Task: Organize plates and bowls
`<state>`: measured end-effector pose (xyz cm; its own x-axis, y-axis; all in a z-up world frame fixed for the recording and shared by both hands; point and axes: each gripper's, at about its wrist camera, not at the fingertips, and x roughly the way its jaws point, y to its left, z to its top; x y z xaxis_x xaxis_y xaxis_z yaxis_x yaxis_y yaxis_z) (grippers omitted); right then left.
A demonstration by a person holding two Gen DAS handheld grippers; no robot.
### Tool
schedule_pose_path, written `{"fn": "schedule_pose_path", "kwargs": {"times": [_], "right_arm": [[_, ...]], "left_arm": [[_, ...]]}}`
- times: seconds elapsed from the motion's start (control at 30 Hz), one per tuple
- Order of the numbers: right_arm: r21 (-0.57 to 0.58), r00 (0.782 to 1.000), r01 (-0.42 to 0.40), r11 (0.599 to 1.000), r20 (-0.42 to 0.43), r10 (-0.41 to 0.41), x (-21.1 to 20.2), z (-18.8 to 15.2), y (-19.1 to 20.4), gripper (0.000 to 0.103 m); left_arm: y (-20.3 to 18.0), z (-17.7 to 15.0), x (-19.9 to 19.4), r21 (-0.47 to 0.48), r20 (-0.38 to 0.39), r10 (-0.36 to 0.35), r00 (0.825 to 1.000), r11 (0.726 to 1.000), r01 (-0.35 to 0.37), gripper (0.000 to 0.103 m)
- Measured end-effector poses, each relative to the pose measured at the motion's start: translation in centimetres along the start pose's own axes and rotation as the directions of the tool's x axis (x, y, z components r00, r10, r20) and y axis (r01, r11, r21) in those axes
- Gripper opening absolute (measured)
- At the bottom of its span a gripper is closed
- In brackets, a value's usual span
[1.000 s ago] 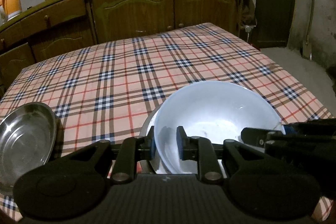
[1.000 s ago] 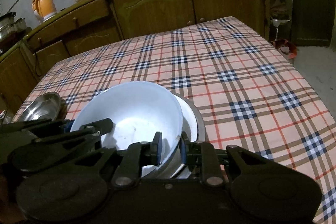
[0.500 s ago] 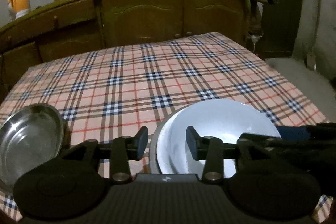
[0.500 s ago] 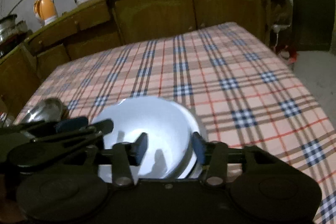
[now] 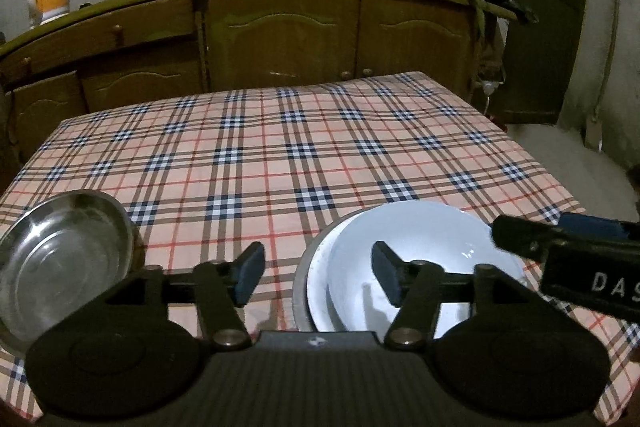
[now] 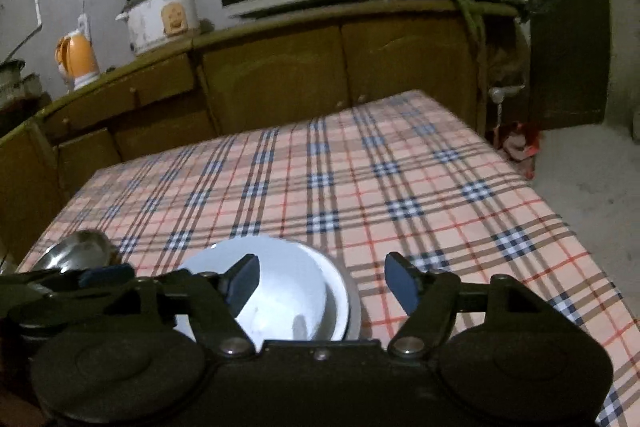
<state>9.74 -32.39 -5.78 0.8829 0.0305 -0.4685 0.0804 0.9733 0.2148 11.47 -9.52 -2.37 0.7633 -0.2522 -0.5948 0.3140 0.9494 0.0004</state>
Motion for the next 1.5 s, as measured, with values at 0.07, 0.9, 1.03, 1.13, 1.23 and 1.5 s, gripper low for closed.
{"fn": "schedule_pose_path", "kwargs": {"times": [0.07, 0.9, 1.03, 1.13, 1.23, 1.5], "right_arm": [[0.006, 0.999, 0.013, 1.000, 0.036, -0.013, -0.3, -0.2, -0.1, 0.084], [0.149, 0.995, -0.041, 0.988, -0.085, 0.054, 1.1, -2.3, -2.8, 0.084], [0.149, 0.995, -0.037, 0.988, -0.087, 0.051, 1.3, -2.4, -2.9, 0.084], [0.143, 0.994, -0.042, 0.989, -0.092, 0.055, 1.5, -2.5, -2.7, 0.084], [0.140, 0.994, -0.039, 0.989, -0.098, 0.053, 1.8, -2.7, -2.8, 0.084], [0.171, 0.989, -0.054, 0.984, -0.124, 0.076, 2.7, -3.0, -3.1, 0.084]], "left_arm": [[0.1, -0.1, -0.2, -0.003, 0.005, 0.002, 1.000, 1.000, -0.002, 0.070], [1.2, -0.9, 1.0, -0.014, -0.018, 0.019, 1.000, 1.000, -0.020, 0.095], [1.0, -0.9, 1.4, -0.005, -0.031, 0.014, 0.999, 1.000, -0.014, 0.096], [0.9, -1.0, 1.6, -0.008, -0.038, 0.014, 0.999, 1.000, -0.014, 0.100], [0.8, -1.0, 1.8, 0.001, -0.038, 0.014, 0.999, 1.000, -0.014, 0.100], [0.6, -1.2, 2.5, 0.018, -0.048, 0.004, 0.999, 1.000, -0.003, 0.102]]}}
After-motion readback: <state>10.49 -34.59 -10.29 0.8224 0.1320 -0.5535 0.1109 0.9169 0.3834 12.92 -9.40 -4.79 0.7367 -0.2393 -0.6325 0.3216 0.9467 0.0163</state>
